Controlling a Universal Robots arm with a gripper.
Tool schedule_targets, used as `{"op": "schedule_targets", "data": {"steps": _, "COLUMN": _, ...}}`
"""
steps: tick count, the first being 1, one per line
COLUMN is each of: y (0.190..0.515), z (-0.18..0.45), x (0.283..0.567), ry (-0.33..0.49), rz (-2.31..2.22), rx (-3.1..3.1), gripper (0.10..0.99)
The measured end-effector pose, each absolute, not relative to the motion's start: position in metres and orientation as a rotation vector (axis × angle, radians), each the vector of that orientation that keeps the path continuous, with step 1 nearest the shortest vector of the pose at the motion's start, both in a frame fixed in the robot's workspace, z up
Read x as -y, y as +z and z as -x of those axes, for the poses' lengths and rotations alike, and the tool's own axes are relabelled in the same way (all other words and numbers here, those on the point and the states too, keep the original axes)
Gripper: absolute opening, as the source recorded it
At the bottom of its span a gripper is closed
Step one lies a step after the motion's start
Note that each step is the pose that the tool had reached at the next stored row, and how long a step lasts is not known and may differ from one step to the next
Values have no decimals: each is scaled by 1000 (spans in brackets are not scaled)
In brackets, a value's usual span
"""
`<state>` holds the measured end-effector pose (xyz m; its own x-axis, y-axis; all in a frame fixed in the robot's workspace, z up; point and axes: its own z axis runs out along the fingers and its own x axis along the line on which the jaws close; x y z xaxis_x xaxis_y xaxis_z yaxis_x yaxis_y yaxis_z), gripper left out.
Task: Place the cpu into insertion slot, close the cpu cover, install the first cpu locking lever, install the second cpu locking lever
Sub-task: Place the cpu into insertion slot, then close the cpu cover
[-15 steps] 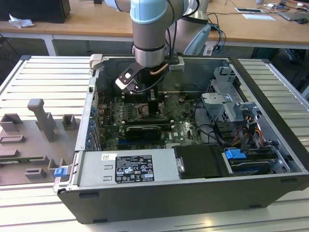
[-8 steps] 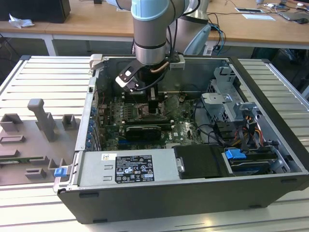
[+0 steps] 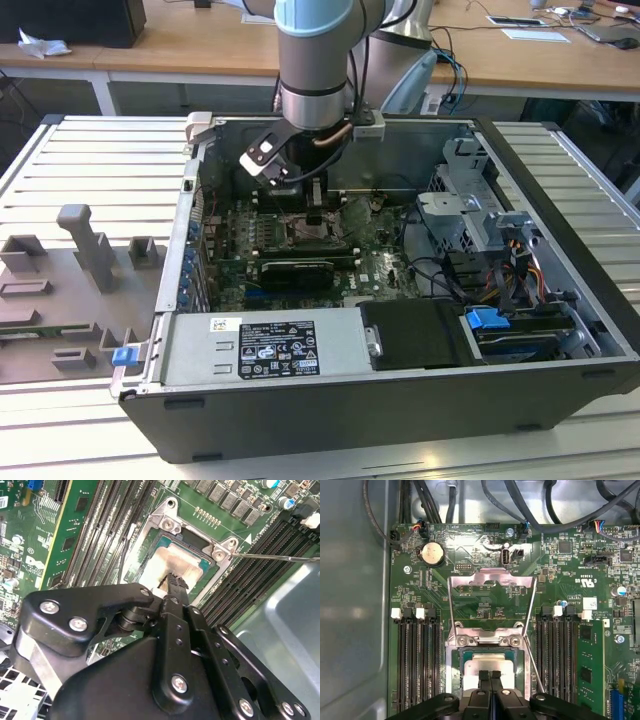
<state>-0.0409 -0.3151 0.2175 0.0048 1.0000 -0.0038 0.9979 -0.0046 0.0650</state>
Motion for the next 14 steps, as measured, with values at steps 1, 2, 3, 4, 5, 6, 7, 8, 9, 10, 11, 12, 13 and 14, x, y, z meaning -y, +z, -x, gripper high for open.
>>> {"op": "schedule_targets", "data": {"steps": 1, "y": 218, "z": 41, "x": 315, "ry": 67, "rz": -2192, "rx": -2181, "gripper": 106}}
{"op": "schedule_targets", "data": {"steps": 2, "y": 218, "z": 41, "x": 315, "ry": 67, "rz": -2192, "rx": -2181, "gripper": 106}}
{"op": "schedule_targets", "data": {"steps": 3, "y": 219, "z": 41, "x": 315, "ry": 67, "rz": -2192, "rx": -2181, "gripper": 106}}
{"op": "schedule_targets", "data": {"steps": 4, "y": 219, "z": 41, "x": 315, "ry": 67, "rz": -2192, "rx": -2181, "gripper": 106}}
{"op": "schedule_targets", "data": {"steps": 5, "y": 219, "z": 41, "x": 315, "ry": 67, "rz": -2192, "rx": -2181, "gripper": 106}}
{"op": "schedule_targets", "data": {"steps": 6, "y": 219, "z": 41, "x": 315, "ry": 67, "rz": -2192, "rx": -2181, "gripper": 106}}
{"op": "schedule_targets", "data": {"steps": 7, "y": 219, "z": 41, "x": 315, "ry": 67, "rz": -2192, "rx": -2181, "gripper": 106}}
{"op": "schedule_targets", "data": {"steps": 8, "y": 220, "z": 41, "x": 315, "ry": 67, "rz": -2192, "rx": -2181, "gripper": 106}}
{"op": "schedule_targets", "data": {"steps": 9, "y": 220, "z": 41, "x": 315, "ry": 67, "rz": -2192, "rx": -2181, "gripper": 106}}
{"op": "schedule_targets", "data": {"steps": 10, "y": 220, "z": 41, "x": 315, "ry": 67, "rz": -2192, "rx": -2181, "gripper": 106}}
{"op": "schedule_targets", "data": {"steps": 11, "y": 220, "z": 41, "x": 315, "ry": 67, "rz": -2192, "rx": -2181, "gripper": 106}}
{"op": "schedule_targets", "data": {"steps": 12, "y": 221, "z": 41, "x": 315, "ry": 66, "rz": -2192, "rx": -2181, "gripper": 106}}
{"op": "schedule_targets", "data": {"steps": 13, "y": 221, "z": 41, "x": 315, "ry": 67, "rz": -2191, "rx": -2181, "gripper": 106}}
{"op": "schedule_targets", "data": {"steps": 14, "y": 222, "z": 41, "x": 315, "ry": 67, "rz": -2192, "rx": -2181, "gripper": 106}}
